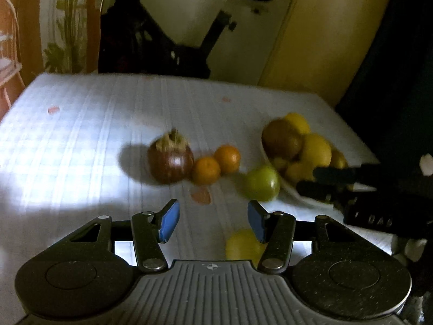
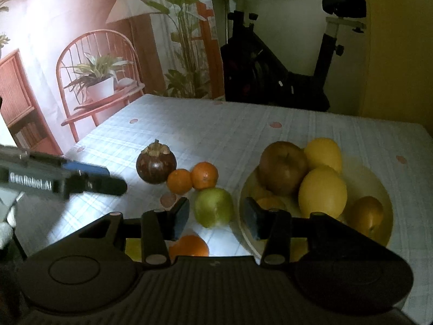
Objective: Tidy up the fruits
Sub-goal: 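Withdraw both open tools from the plate toward the loose green apples, then close the left tool on the yellow-green apple while the right tool closes on the green apple, then lift the yellow-green apple with the left tool while the right tool lifts the green apple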
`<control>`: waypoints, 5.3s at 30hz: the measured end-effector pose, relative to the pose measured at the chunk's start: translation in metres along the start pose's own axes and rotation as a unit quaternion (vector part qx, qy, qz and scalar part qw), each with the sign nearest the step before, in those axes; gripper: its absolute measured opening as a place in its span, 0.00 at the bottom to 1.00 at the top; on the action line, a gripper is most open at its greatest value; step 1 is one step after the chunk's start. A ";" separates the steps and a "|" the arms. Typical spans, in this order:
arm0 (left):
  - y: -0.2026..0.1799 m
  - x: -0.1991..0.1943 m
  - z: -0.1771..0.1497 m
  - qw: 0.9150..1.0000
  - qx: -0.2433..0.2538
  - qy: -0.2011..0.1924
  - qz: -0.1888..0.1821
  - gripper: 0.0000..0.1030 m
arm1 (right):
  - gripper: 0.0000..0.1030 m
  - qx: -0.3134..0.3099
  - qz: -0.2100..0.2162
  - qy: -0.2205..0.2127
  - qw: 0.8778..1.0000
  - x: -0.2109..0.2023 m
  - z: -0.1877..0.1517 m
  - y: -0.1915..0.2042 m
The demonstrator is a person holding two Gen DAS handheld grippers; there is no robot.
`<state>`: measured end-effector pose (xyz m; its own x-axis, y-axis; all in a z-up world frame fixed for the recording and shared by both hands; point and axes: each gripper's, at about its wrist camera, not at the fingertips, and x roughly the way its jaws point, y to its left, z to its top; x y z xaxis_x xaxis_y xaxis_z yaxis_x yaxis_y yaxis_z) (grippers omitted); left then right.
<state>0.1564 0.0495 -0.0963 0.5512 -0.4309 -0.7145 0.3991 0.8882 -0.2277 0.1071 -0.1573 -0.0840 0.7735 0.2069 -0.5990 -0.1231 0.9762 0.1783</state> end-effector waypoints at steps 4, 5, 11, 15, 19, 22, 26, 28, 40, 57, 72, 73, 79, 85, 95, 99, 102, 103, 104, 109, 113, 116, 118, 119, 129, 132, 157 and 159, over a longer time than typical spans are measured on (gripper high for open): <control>-0.005 0.004 -0.009 1.000 -0.004 0.009 -0.022 0.56 | 0.42 0.004 0.004 0.004 1.000 0.001 -0.003 0.000; -0.008 0.005 -0.012 1.000 0.002 0.012 -0.023 0.57 | 0.42 0.003 0.005 0.005 1.000 0.002 -0.004 0.001; -0.016 0.014 -0.023 0.999 0.010 0.036 -0.026 0.57 | 0.42 0.003 0.008 0.011 1.000 0.005 -0.009 0.001; -0.018 0.020 -0.026 0.999 0.016 0.044 -0.024 0.57 | 0.42 0.005 0.008 0.013 1.000 0.006 -0.010 0.000; -0.018 0.025 -0.027 0.999 0.009 0.041 -0.028 0.56 | 0.42 0.006 0.010 0.015 1.000 0.008 -0.011 0.001; -0.019 0.021 -0.027 0.999 0.017 0.025 -0.033 0.46 | 0.42 0.006 0.011 0.016 1.000 0.010 -0.011 0.002; -0.012 0.021 -0.025 1.000 0.007 0.020 -0.024 0.46 | 0.42 0.006 0.012 0.019 1.000 0.012 -0.011 0.002; -0.008 0.020 -0.023 1.000 0.002 0.016 -0.013 0.46 | 0.42 0.005 0.012 0.020 1.000 0.013 -0.011 0.002; 0.008 0.018 -0.019 1.000 -0.021 -0.005 0.016 0.46 | 0.42 -0.037 0.006 0.027 0.999 0.037 0.000 0.007; 0.012 0.016 -0.022 0.999 -0.028 -0.010 0.011 0.48 | 0.43 -0.075 0.025 0.037 0.996 0.059 0.010 0.018; 0.008 0.019 -0.025 1.000 -0.029 -0.007 0.011 0.50 | 0.43 -0.079 0.008 0.048 0.996 0.067 0.010 0.018; 0.007 0.019 -0.026 1.000 -0.027 -0.007 0.011 0.50 | 0.43 -0.079 0.008 0.048 0.996 0.067 0.010 0.017; 0.008 0.025 -0.032 0.999 -0.023 0.009 0.030 0.48 | 0.44 -0.079 0.004 0.050 0.996 0.069 0.010 0.016; 0.016 0.023 -0.034 0.999 -0.038 0.006 0.024 0.47 | 0.46 -0.082 -0.005 0.057 0.995 0.074 0.011 0.020; 0.017 0.023 -0.035 0.999 -0.043 0.004 0.020 0.47 | 0.47 -0.069 -0.009 0.059 0.996 0.071 0.009 0.019; 0.017 0.023 -0.035 0.999 -0.043 0.004 0.020 0.47 | 0.47 -0.062 -0.006 0.056 0.996 0.067 0.007 0.020; 0.017 0.023 -0.035 0.999 -0.043 0.004 0.020 0.47 | 0.47 -0.060 0.000 0.052 0.997 0.063 0.007 0.021; 0.017 0.023 -0.035 0.999 -0.044 0.004 0.019 0.47 | 0.47 -0.059 0.003 0.050 0.997 0.061 0.006 0.022; 0.018 0.024 -0.035 0.999 -0.044 0.003 0.019 0.47 | 0.47 -0.058 0.006 0.048 0.997 0.059 0.006 0.022; 0.018 0.024 -0.035 0.999 -0.045 0.003 0.018 0.47 | 0.48 -0.065 0.002 0.051 0.997 0.060 0.006 0.024; 0.018 0.023 -0.035 0.999 -0.045 0.002 0.018 0.47 | 0.48 -0.060 -0.004 0.057 0.997 0.065 0.005 0.021; 0.018 0.023 -0.035 0.999 -0.046 0.003 0.017 0.47 | 0.48 -0.064 -0.008 0.057 0.996 0.065 0.004 0.022; 0.018 0.023 -0.035 0.999 -0.046 0.002 0.017 0.47 | 0.48 -0.064 -0.008 0.057 0.996 0.065 0.004 0.022; 0.018 0.023 -0.035 0.999 -0.046 0.002 0.017 0.47 | 0.48 -0.065 -0.008 0.057 0.996 0.065 0.003 0.023; 0.019 0.023 -0.035 0.999 -0.047 0.001 0.017 0.47 | 0.40 -0.062 0.003 0.040 0.997 0.056 0.002 0.025; 0.018 0.022 -0.035 0.999 -0.047 0.001 0.017 0.47 | 0.40 -0.059 0.022 0.035 0.997 0.052 0.004 0.028; 0.018 0.022 -0.036 0.999 -0.049 -0.003 0.018 0.47 | 0.46 -0.047 0.064 0.060 0.995 0.063 -0.001 0.037; 0.018 0.022 -0.036 0.999 -0.049 -0.003 0.018 0.47 | 0.45 -0.039 0.066 0.059 0.995 0.062 -0.002 0.035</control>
<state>0.1495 0.0617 -0.1401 0.5683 -0.3998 -0.7192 0.3052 0.9141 -0.2670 0.1501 -0.1100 -0.1164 0.6693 0.3351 -0.6632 -0.2701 0.9412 0.2030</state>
